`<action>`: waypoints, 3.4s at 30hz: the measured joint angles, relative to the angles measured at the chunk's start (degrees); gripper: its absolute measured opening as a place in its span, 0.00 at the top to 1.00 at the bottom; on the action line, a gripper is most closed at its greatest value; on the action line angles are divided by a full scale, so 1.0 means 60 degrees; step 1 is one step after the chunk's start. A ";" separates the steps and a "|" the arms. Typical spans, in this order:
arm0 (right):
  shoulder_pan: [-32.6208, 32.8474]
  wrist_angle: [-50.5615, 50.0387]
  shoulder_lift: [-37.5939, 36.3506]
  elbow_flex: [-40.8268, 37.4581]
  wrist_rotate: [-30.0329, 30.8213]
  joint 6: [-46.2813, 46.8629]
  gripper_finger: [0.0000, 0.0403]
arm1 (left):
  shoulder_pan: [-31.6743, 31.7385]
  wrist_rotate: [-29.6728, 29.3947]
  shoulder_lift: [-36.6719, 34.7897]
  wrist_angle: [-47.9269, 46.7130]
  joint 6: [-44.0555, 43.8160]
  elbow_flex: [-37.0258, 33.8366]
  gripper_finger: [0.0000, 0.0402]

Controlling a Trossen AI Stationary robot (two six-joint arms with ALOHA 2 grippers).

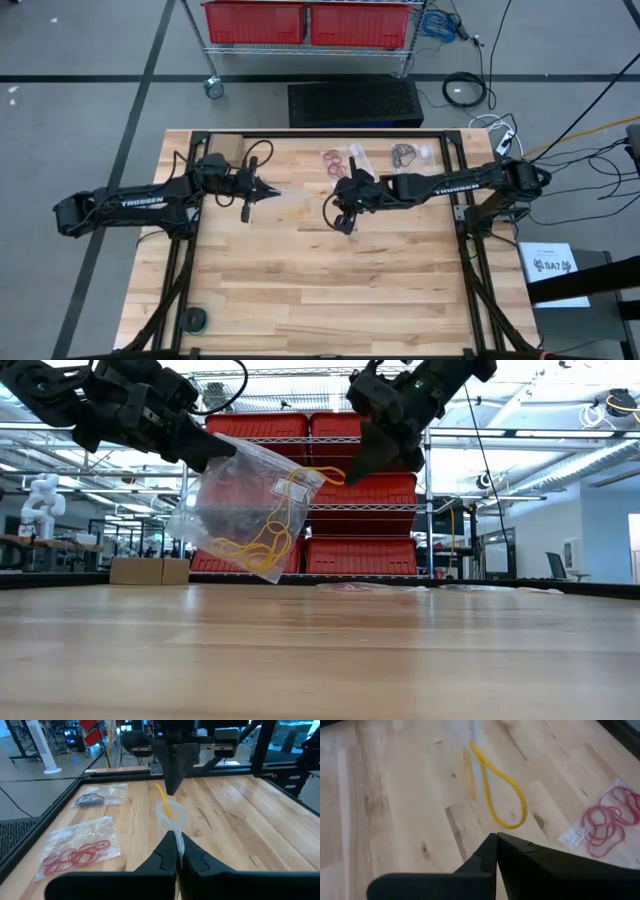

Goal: Sort rubber bands
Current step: Put the yellow rubber band into the top left transparent zip lock bag

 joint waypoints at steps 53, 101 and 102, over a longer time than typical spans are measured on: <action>-0.0684 -0.1508 0.0874 0.2437 -0.0790 -0.0665 0.72 | -0.0002 0.0000 0.0000 -0.0008 0.0015 0.0022 1.00; 0.0638 -0.1153 0.1054 0.2437 0.1159 -0.1493 0.76 | 0.0000 0.0000 0.0000 -0.0037 0.0025 0.0025 1.00; 0.0750 -0.1158 0.1156 0.2437 0.1351 -0.1494 0.73 | -0.0004 -0.0001 0.0004 -0.0041 0.0025 0.0025 1.00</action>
